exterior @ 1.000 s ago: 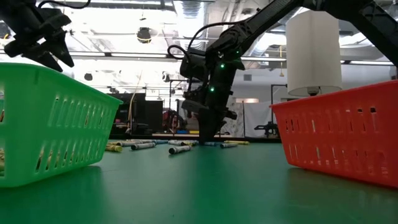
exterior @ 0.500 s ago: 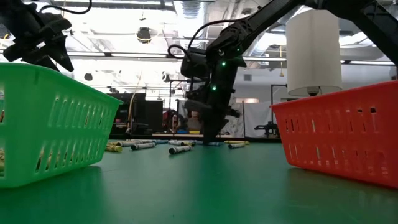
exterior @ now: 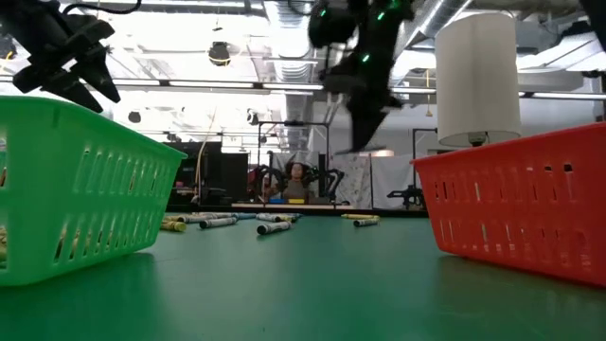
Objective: Sort crayons
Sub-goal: Put the blue crayon into the black bin
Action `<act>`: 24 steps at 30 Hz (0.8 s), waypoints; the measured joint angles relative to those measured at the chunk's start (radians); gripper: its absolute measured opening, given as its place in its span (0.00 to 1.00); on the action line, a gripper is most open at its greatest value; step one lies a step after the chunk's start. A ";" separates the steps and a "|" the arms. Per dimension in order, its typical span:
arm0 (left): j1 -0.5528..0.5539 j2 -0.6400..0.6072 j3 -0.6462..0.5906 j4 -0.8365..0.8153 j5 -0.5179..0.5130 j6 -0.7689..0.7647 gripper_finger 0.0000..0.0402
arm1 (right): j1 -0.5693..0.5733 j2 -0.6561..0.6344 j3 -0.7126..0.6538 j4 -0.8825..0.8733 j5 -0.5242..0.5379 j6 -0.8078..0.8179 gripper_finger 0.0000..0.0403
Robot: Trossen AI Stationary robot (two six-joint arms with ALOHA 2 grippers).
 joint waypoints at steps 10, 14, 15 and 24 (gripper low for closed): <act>0.000 0.000 0.000 0.001 0.002 -0.009 0.56 | 0.222 -0.090 0.000 -0.486 0.099 0.498 0.00; 0.000 0.000 0.000 0.001 0.002 -0.068 0.56 | 0.323 -0.107 -0.039 -0.475 0.086 0.670 0.00; 0.000 0.000 0.000 0.001 0.001 -0.081 0.56 | 0.345 -0.104 -0.052 -0.487 0.085 0.724 0.00; 0.000 0.000 0.000 0.000 0.002 -0.083 0.56 | 0.483 -0.145 -0.290 -0.490 0.007 1.126 0.00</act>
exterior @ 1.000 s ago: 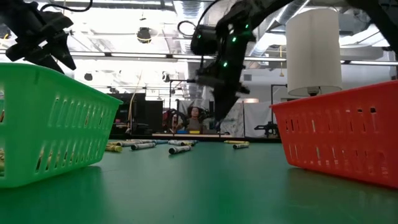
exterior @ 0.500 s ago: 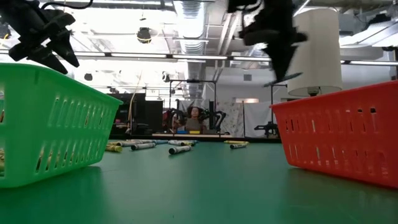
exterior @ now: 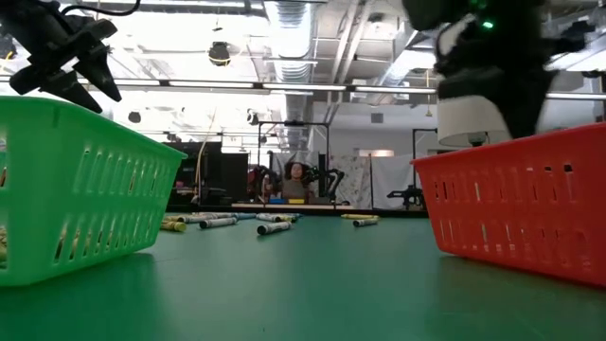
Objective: Sort crayons
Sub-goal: Put the blue crayon into the black bin
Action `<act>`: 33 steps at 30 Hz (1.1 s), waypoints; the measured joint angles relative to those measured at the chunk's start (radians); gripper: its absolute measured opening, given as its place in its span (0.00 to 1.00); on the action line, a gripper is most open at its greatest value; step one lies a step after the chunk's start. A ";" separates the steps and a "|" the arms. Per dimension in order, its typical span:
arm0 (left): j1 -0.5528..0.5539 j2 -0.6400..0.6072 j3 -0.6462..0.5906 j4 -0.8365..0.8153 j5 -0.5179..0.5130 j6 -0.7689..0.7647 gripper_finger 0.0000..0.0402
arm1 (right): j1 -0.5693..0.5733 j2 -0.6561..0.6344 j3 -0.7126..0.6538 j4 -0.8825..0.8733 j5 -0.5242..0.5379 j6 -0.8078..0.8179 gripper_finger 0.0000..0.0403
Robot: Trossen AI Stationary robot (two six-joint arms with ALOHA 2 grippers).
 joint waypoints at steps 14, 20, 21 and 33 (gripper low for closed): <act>0.000 0.000 0.000 0.000 -0.019 0.027 0.56 | 0.155 -0.029 -0.152 0.154 -0.083 0.332 0.00; 0.000 0.000 0.000 0.000 -0.025 0.016 0.56 | 0.133 -0.028 -0.223 0.230 -0.084 0.305 0.00; 0.000 0.000 0.000 0.000 -0.026 0.022 0.56 | 0.129 -0.028 -0.226 0.231 -0.086 0.302 0.00; -0.033 -0.024 0.000 0.272 -0.077 0.382 0.56 | 0.113 -0.029 -0.235 0.282 -0.089 0.271 0.00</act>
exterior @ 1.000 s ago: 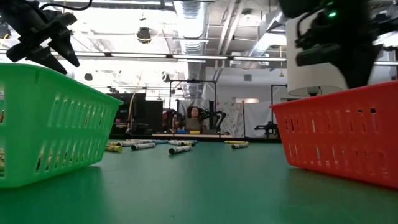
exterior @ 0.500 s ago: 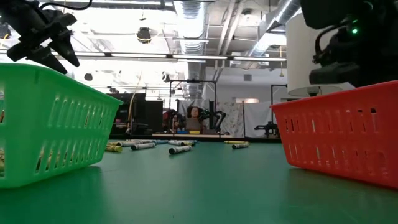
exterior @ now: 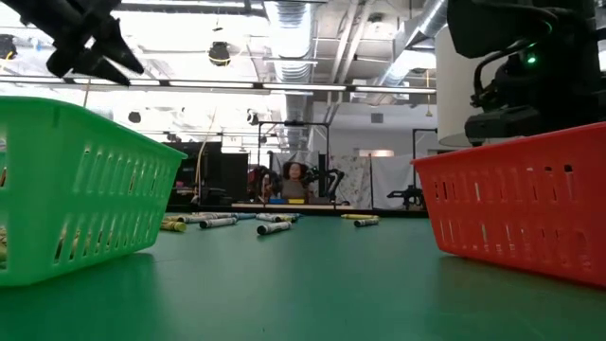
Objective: Sort crayons
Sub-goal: Put the blue crayon into the black bin
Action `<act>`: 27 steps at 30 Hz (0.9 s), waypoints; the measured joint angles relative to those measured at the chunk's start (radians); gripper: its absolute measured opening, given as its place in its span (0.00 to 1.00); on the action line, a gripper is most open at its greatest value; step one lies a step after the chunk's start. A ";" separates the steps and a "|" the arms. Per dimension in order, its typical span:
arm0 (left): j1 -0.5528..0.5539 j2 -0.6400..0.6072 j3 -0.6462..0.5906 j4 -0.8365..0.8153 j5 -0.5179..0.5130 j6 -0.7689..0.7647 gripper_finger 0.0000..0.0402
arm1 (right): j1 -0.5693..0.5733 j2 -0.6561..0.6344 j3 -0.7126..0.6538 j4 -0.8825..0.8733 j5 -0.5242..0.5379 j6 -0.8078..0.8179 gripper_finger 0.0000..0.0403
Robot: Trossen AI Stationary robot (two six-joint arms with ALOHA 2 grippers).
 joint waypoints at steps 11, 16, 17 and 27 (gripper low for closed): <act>-0.071 -0.181 -0.174 0.250 -0.020 0.105 0.56 | -0.003 0.002 0.000 -0.029 0.000 -0.017 0.00; -0.085 -0.262 -0.211 0.274 -0.013 0.119 0.56 | -0.011 0.003 -0.001 -0.024 0.004 -0.029 0.00; -0.086 -0.274 -0.214 0.270 -0.013 0.119 0.56 | -0.014 0.003 -0.007 -0.015 0.004 -0.031 0.00; -0.086 -0.317 -0.225 0.273 0.023 0.119 0.56 | -0.029 -0.080 -0.216 0.256 -0.027 -0.046 0.08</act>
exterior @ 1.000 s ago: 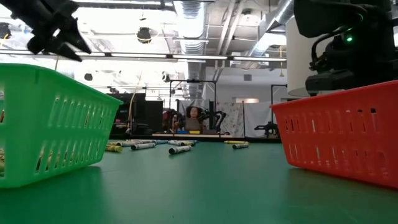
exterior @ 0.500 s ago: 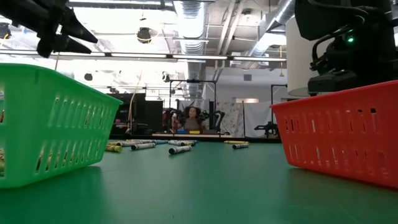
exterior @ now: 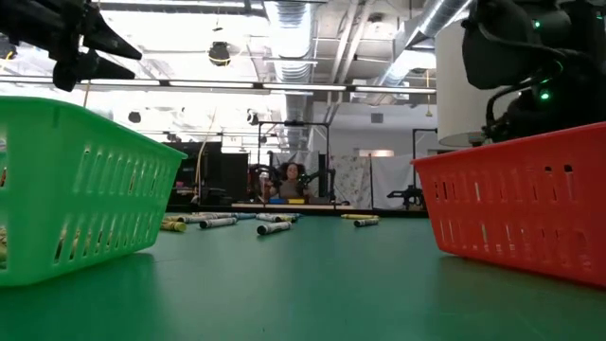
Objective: Sort crayons
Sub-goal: Put the blue crayon into the black bin
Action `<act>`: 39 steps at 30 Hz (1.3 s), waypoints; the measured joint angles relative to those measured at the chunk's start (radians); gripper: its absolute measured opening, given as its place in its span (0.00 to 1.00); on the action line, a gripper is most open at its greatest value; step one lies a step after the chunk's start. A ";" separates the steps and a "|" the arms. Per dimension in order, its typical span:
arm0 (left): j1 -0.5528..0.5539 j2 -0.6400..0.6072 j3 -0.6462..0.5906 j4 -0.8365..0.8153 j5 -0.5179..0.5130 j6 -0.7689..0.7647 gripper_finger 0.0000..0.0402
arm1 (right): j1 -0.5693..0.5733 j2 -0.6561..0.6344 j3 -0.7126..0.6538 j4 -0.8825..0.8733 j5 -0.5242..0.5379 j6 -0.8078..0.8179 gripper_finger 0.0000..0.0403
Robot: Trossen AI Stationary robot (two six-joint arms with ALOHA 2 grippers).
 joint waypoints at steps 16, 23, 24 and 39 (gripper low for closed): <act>0.000 0.001 0.000 -0.038 0.018 -0.011 0.56 | -0.002 -0.073 0.047 -0.103 0.006 -0.058 0.20; 0.000 0.001 0.000 -0.045 0.012 -0.013 0.56 | -0.012 -0.180 0.207 -0.256 0.134 -0.142 0.20; 0.000 0.001 0.000 -0.047 0.005 -0.013 0.56 | -0.021 -0.194 0.229 -0.254 0.180 -0.162 0.20; 0.000 0.001 0.000 -0.053 -0.001 -0.017 0.56 | -0.483 -0.123 0.339 0.348 0.209 -1.399 0.20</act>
